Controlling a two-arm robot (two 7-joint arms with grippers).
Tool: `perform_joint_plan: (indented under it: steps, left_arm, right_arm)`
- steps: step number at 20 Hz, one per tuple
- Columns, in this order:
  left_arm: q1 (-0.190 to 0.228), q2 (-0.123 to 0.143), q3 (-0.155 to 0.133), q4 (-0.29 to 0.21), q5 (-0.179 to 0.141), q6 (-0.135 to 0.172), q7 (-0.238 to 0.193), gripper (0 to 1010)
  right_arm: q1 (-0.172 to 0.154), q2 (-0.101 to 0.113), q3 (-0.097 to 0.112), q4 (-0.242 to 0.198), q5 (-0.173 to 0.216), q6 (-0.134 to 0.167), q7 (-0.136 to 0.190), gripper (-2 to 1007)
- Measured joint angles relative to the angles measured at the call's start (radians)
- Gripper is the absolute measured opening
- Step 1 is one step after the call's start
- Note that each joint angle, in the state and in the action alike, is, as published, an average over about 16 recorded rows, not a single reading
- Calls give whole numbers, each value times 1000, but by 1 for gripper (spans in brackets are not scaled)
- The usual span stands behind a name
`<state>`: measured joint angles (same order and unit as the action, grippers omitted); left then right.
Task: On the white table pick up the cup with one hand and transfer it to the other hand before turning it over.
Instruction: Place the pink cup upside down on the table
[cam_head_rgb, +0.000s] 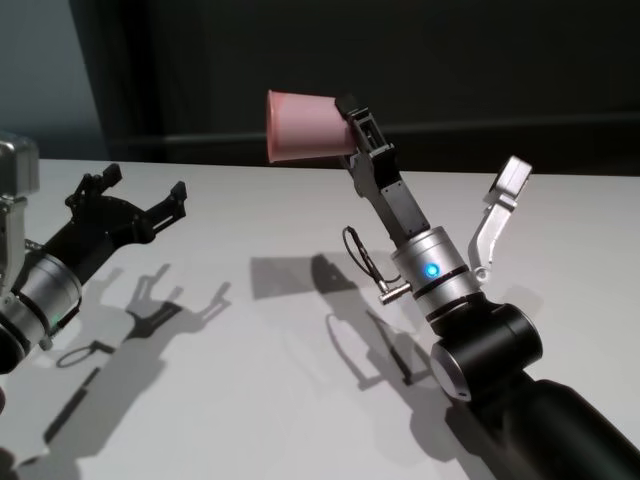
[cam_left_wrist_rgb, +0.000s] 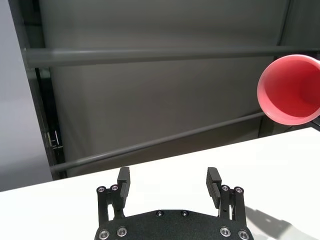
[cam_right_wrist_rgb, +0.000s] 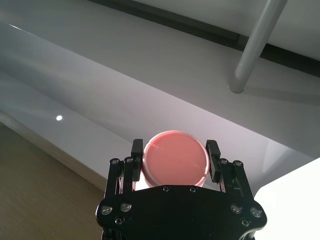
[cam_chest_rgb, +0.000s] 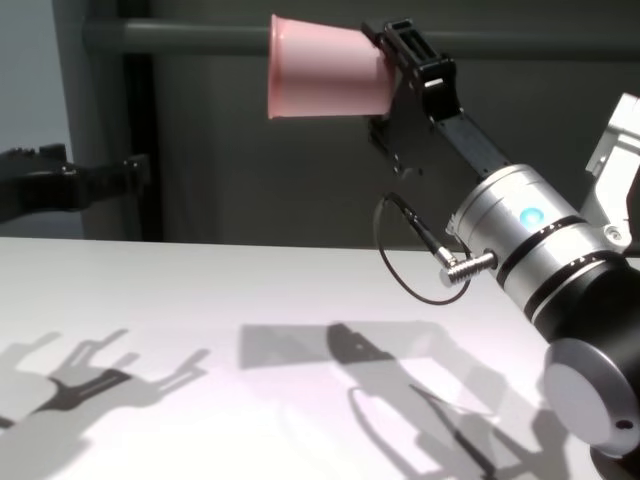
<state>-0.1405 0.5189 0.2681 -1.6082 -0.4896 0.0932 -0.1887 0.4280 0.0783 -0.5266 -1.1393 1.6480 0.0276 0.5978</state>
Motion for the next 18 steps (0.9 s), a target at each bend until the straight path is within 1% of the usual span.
perform_joint_plan:
  steps: [5,9,13,18]
  left_arm:
    - [35,-30,-20,-23,-14,62,42,1001]
    - [59,-59,-32,-29,-34,95,54,1001]
    - [79,-87,-42,-28,-56,109,48,1001]
    - [101,-114,-51,-22,-80,102,23,1001]
  right_arm:
    - [-1,2,-4,-4,-2,-3,-6,738]
    - [-3,3,-7,-8,-4,-5,-12,738]
    - [-5,4,-10,-14,-8,-7,-17,738]
    - [-9,5,-14,-20,-13,-10,-24,738]
